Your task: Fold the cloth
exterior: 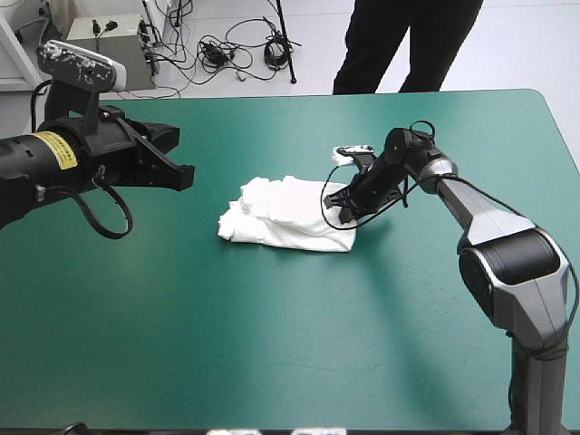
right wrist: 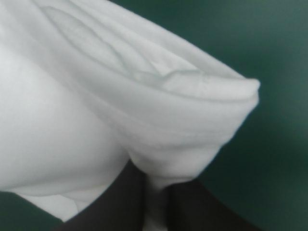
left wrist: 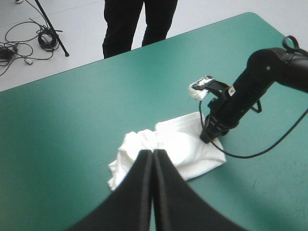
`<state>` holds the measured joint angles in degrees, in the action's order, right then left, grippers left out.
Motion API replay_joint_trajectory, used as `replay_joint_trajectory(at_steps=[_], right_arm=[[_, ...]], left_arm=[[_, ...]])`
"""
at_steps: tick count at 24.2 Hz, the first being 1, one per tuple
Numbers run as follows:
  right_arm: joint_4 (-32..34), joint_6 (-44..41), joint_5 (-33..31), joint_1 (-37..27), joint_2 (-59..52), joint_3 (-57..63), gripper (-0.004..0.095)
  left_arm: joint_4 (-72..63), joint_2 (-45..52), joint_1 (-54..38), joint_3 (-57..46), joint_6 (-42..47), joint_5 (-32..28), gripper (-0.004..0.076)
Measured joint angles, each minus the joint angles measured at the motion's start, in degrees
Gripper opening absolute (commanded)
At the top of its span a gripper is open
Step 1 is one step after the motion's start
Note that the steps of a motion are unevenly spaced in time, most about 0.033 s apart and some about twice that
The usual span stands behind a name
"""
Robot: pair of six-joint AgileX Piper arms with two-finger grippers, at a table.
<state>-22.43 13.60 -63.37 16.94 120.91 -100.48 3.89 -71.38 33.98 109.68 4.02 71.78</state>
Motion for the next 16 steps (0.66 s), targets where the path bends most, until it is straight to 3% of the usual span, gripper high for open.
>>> replay_joint_trajectory(at_steps=[4,7,12,16], right_arm=[[8.8,-0.8,-3.0,-8.3,-7.1,5.7,-0.0014],[13.4,-0.9,-1.3,-19.5,-17.3,16.8,-0.0014],[15.7,-0.9,3.7,-33.2,-28.4,30.6,-0.0014],[16.5,-0.9,7.5,-40.5,-34.8,38.3,-0.0017]], left_arm=[[0.0,0.0,0.0,0.0,0.0,0.0,-0.0009],[0.0,0.0,0.0,0.0,0.2,0.0,-0.0009],[-0.4,0.0,0.0,0.0,0.1,0.0,-0.0009],[-2.2,0.0,0.0,0.0,-0.5,0.0,-0.0009]])
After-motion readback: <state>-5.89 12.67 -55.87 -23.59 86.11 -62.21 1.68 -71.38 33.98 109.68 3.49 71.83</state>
